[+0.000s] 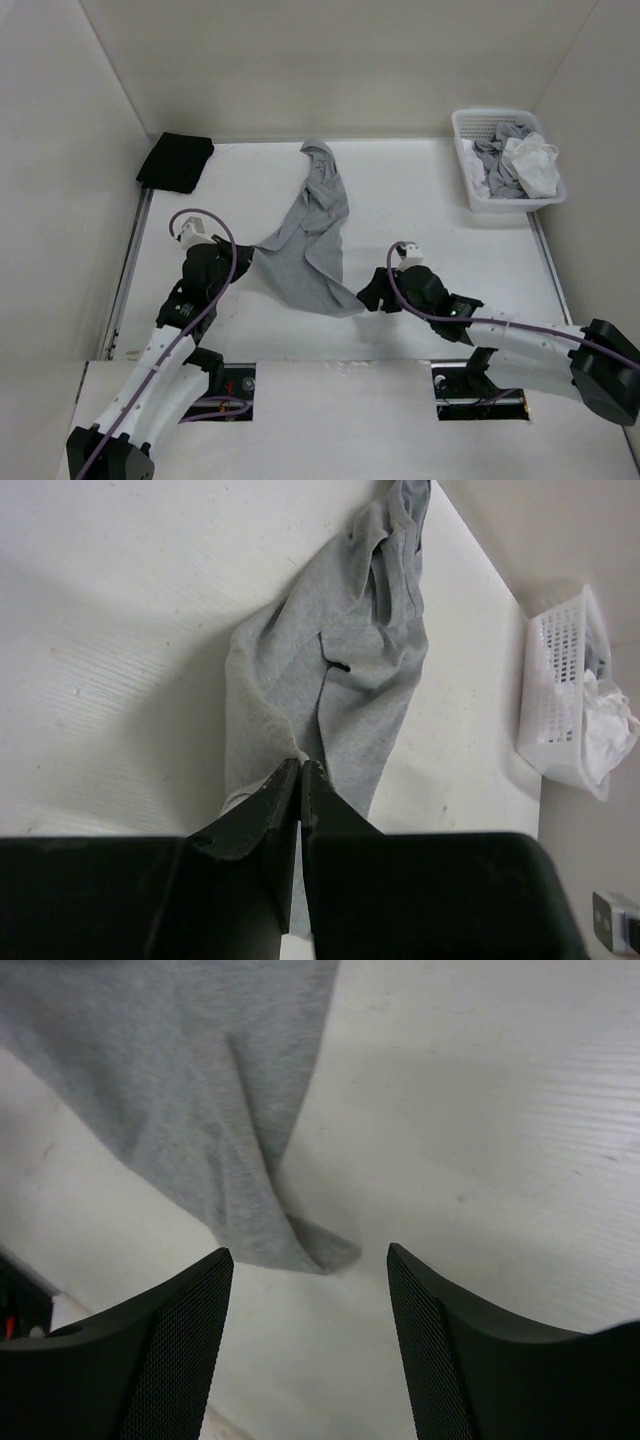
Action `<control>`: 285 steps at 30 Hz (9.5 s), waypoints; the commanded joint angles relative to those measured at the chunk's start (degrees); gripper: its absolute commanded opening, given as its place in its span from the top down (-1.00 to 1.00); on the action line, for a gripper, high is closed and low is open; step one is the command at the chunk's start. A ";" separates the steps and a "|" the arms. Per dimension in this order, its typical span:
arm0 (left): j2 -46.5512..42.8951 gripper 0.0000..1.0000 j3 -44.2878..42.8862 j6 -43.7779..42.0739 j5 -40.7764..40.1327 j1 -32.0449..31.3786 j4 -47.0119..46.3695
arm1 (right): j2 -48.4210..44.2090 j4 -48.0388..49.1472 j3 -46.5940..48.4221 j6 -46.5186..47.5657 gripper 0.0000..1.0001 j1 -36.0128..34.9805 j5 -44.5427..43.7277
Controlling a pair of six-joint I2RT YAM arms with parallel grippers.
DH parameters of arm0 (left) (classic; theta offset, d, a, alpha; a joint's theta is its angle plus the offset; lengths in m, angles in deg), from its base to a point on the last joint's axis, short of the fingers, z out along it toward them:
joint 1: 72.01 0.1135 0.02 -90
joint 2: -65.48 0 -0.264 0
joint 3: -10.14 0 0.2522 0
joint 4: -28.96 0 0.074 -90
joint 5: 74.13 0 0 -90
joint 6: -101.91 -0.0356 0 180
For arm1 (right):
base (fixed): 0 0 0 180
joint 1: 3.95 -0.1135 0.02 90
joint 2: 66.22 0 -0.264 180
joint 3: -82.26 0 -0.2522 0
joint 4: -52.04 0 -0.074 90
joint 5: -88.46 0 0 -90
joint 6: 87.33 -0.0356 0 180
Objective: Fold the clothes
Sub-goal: Flatten the tank top out, then fold the tank top
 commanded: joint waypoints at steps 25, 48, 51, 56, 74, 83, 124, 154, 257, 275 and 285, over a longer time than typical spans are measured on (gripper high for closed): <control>-1.33 0.96 -4.45 -2.61 0.65 1.97 -3.10 | 2.61 6.99 2.88 -11.56 0.79 5.39 21.56; -1.77 0.96 -0.23 -1.29 0.83 1.27 -4.93 | 31.66 11.20 24.85 -7.07 0.93 1.09 8.37; 0.25 0.97 -1.99 -0.94 0.74 1.18 -7.13 | 27.27 12.26 26.18 -5.93 0.96 4.70 7.75; -2.02 0.97 -4.54 -0.50 0.83 0.74 -6.97 | 11.48 4.03 22.49 -3.82 0.94 -1.77 7.14; -5.46 0.96 -3.14 -1.55 -0.05 3.03 -2.12 | 13.77 6.09 12.99 -4.26 0.91 9.17 13.11; -2.91 0.97 -0.06 -1.29 -0.14 3.03 -3.89 | 43.85 11.47 36.42 -3.73 0.96 22.54 14.87; -6.60 0.96 7.33 -0.50 3.20 1.18 -4.85 | 22.25 -4.18 11.76 -5.92 0.43 9.37 -3.06; -11.35 0.98 -32.11 -1.19 -0.04 -1.46 0.86 | -16.88 -40.73 53.20 12.42 1.00 -21.18 -41.68; 66.03 0.10 -47.75 -1.82 -2.33 13.05 -22.15 | 56.20 -7.00 69.19 6.56 -0.18 34.68 12.50; 44.01 0.13 -1.11 0.90 2.58 12.25 -34.20 | 27.43 19.81 14.76 -4.24 0.28 25.80 11.35; 53.25 0.67 -3.75 6.44 2.94 12.25 -38.87 | 35.60 27.02 13.61 -12.24 0.02 26.59 14.96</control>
